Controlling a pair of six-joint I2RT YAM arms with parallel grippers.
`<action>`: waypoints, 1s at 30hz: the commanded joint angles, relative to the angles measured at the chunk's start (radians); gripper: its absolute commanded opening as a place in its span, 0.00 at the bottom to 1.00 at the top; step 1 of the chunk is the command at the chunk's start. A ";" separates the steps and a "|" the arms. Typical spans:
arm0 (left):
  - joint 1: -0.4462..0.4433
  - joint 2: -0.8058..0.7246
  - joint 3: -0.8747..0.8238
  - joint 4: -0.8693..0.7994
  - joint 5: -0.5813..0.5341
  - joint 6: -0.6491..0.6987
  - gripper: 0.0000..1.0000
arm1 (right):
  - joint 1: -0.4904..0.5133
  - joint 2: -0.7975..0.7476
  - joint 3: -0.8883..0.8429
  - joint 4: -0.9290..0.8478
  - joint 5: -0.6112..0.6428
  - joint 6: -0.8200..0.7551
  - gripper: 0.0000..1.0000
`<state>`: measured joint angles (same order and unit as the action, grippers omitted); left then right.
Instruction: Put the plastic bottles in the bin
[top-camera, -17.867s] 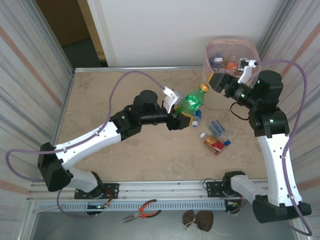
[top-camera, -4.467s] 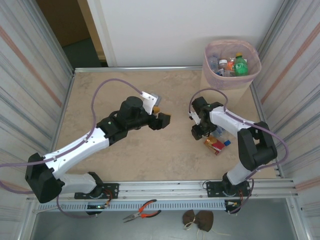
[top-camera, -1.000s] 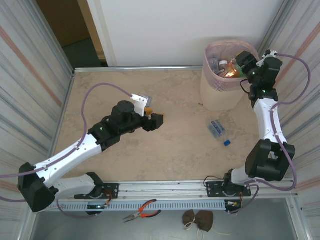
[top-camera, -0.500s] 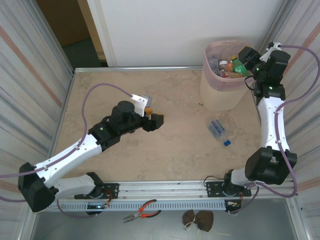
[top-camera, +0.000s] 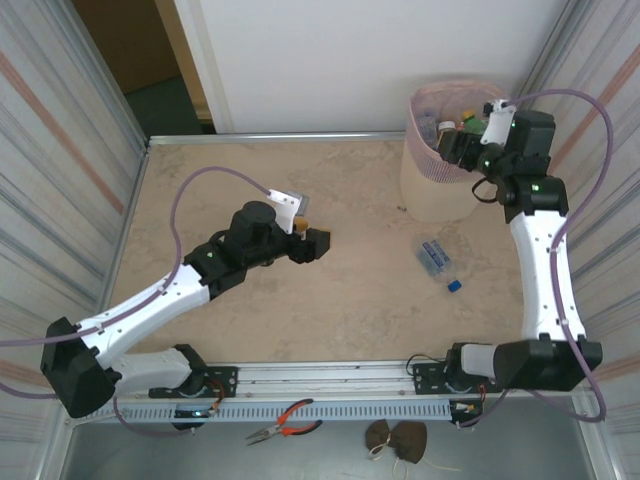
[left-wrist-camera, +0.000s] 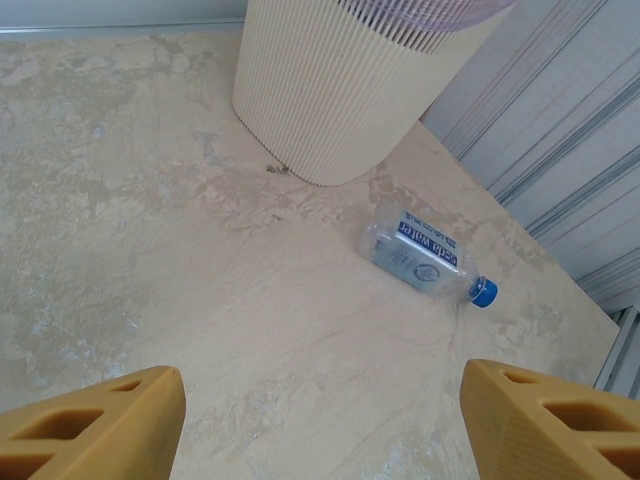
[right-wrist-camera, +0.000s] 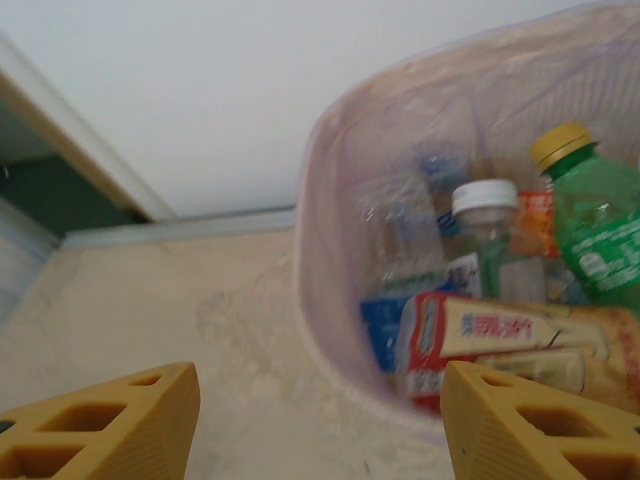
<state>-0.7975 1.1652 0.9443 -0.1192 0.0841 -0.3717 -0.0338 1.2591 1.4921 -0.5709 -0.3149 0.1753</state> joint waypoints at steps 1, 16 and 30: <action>0.012 0.008 0.033 0.032 0.012 -0.002 0.73 | 0.046 -0.061 -0.036 -0.160 0.079 -0.185 0.65; 0.015 0.025 0.038 0.044 0.033 0.000 0.73 | 0.224 -0.047 -0.321 -0.342 0.217 -0.570 0.75; 0.017 0.016 0.025 0.041 0.036 -0.005 0.73 | 0.274 0.139 -0.488 -0.165 0.465 -0.533 0.78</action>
<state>-0.7906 1.1881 0.9489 -0.0994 0.1104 -0.3717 0.2474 1.3735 1.0126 -0.7944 0.1036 -0.3523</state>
